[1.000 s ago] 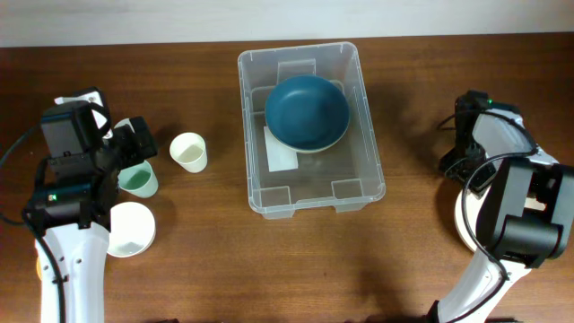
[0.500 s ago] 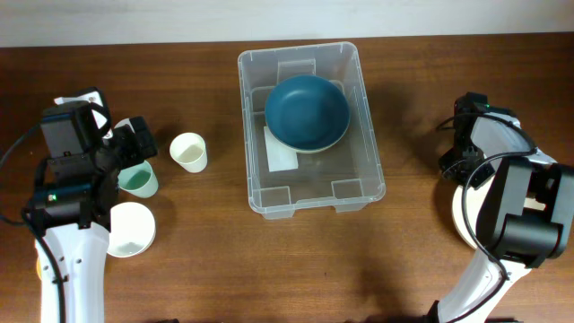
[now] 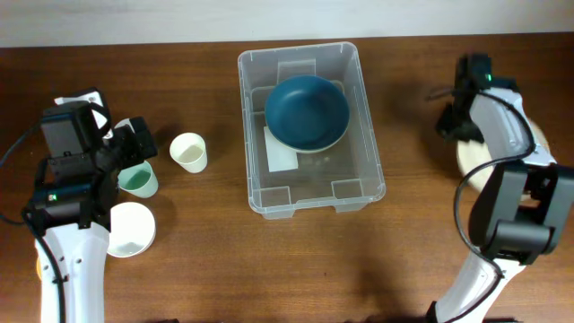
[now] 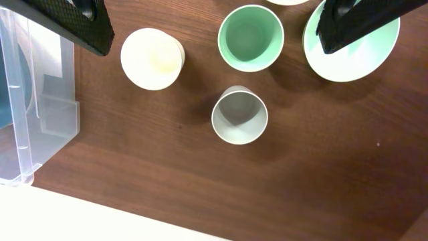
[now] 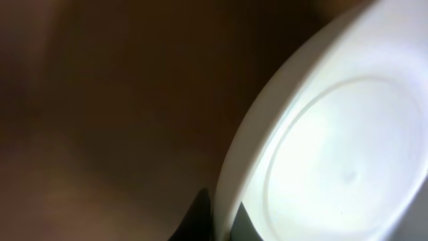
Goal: Pack container
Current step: 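Carry the cream plate into the bin over the blue bowl, then withdraw right gripper to the right side of the table, then grasp the white cup with the left gripper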
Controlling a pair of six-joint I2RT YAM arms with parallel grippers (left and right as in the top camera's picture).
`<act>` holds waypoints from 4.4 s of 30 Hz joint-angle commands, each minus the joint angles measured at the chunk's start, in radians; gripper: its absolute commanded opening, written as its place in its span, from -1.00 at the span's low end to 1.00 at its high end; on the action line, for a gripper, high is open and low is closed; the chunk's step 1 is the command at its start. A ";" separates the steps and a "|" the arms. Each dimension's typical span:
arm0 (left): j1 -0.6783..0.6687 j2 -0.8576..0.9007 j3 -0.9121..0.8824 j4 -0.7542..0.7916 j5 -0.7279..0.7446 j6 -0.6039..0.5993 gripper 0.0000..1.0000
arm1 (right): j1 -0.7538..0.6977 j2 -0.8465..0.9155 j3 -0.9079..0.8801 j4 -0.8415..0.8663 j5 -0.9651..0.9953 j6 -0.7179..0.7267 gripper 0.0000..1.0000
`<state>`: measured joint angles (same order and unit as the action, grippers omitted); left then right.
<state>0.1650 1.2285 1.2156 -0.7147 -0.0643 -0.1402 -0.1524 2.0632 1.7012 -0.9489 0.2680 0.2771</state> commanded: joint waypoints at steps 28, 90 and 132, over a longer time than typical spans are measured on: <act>0.003 0.002 0.012 -0.002 -0.004 -0.009 0.99 | 0.676 0.028 0.298 -0.114 -0.348 -1.027 -0.92; 0.003 0.002 0.012 -0.001 -0.004 -0.009 0.99 | 0.246 -0.140 -0.074 -0.252 -0.282 -0.108 -0.78; -0.275 0.602 0.174 -0.036 0.154 0.065 0.82 | 0.027 -0.529 0.071 -0.126 -0.140 -0.093 0.98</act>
<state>-0.1032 1.8107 1.3708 -0.7383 0.0395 -0.0753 -0.1211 1.5261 1.7645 -1.0740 0.1127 0.1806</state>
